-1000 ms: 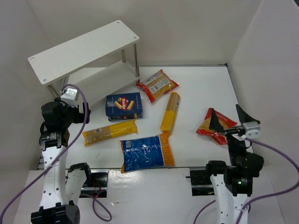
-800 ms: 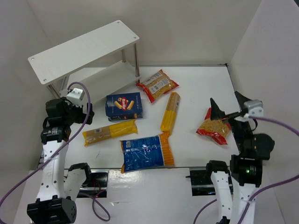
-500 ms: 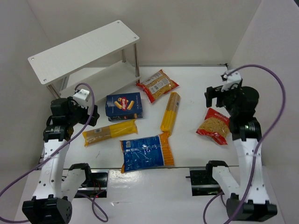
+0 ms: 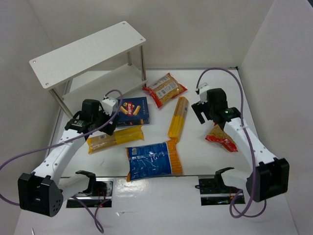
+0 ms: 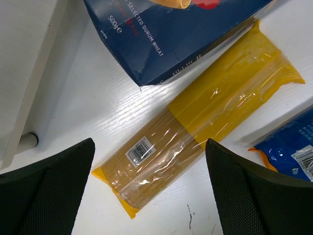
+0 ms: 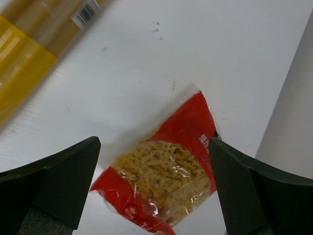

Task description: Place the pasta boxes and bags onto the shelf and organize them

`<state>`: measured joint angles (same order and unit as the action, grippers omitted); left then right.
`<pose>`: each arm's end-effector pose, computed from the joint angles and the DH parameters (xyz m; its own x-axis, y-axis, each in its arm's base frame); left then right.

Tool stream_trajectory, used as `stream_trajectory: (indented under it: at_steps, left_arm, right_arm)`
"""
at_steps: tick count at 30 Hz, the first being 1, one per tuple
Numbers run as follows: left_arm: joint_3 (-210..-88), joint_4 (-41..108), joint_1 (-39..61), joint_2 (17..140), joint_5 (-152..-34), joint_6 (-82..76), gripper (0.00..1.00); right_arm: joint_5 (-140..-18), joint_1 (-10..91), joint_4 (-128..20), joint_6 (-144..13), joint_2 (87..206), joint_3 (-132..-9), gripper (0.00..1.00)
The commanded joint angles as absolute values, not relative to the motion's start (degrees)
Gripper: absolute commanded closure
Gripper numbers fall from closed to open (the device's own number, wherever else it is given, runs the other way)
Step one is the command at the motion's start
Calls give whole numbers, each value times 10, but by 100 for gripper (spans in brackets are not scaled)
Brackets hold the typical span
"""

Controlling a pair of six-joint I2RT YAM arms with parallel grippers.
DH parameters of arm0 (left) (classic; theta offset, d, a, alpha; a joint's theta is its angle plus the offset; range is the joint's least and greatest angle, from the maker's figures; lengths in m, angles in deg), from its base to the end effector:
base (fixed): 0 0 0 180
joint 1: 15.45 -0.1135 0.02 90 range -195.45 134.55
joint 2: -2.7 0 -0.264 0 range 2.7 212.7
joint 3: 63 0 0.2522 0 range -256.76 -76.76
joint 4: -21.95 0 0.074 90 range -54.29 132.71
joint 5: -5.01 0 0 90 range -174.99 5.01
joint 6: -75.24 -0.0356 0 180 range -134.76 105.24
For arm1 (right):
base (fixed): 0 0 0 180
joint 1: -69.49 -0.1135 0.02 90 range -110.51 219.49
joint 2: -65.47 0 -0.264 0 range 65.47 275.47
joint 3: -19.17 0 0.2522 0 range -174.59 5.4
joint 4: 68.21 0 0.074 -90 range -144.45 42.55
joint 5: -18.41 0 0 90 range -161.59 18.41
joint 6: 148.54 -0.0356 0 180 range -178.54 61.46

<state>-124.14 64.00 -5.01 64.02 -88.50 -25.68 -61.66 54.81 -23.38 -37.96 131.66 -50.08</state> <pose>0.2225 -0.0432 0.2707 -0.6063 0.3040 -0.7348 0.3466 0.9327 0.0999 0.2401 0.0566 0.2958 -0.5593 -0.5044 -0.6578 -0.3437 0.8632 -0.3697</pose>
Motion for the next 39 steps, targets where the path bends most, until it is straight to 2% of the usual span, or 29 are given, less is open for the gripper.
stream_trajectory:
  at_steps: [1, 12, 19, 30, 39]
  left_arm:
    - [-1269, 620, -34, 643, -831, -239, 1]
    - [-1269, 614, -24, 631, -824, -239, 1]
    - [-1269, 614, -24, 641, -824, -239, 1]
    - [-1264, 614, -24, 636, -824, -239, 1]
    - [-1264, 614, -24, 636, -824, -239, 1]
  right_arm:
    - [-524, 540, -241, -324, 1346, -489, 0]
    - [-622, 540, -50, -122, 1221, -442, 0]
    - [-633, 540, 11, -70, 1248, -419, 0]
    - [-645, 534, 1, -65, 1328, -401, 0]
    - [-536, 529, -174, -84, 1386, -326, 0]
